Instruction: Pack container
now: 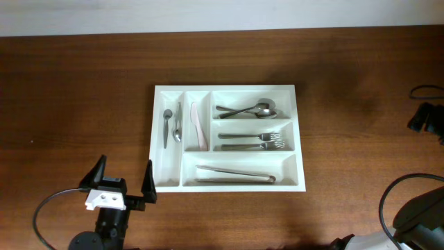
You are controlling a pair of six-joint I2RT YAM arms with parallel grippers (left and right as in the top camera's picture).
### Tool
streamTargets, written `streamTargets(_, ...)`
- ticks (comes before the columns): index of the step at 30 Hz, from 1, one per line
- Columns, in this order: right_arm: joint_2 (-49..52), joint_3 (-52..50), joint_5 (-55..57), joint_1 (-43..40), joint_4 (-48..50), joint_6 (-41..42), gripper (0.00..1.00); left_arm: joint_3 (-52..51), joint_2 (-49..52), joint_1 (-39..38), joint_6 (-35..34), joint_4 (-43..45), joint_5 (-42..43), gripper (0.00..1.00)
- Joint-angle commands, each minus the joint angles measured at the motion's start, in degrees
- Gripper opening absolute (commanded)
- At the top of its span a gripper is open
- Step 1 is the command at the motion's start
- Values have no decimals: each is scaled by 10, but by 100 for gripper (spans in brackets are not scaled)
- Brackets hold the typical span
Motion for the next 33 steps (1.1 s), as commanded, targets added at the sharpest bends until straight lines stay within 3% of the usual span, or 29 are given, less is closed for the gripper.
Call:
streamTargets(1, 5, 0, 3, -1, 0, 5, 99, -17, -6, -18, 9, 14, -52, 99)
streamTargets(18, 5, 0, 3, -1, 0, 5, 99, -137, -7, -19, 9, 19, -79, 99)
streamTargets(33, 5, 0, 3, -1, 0, 5, 99, -149, -7, -8, 11, 54, -81, 99)
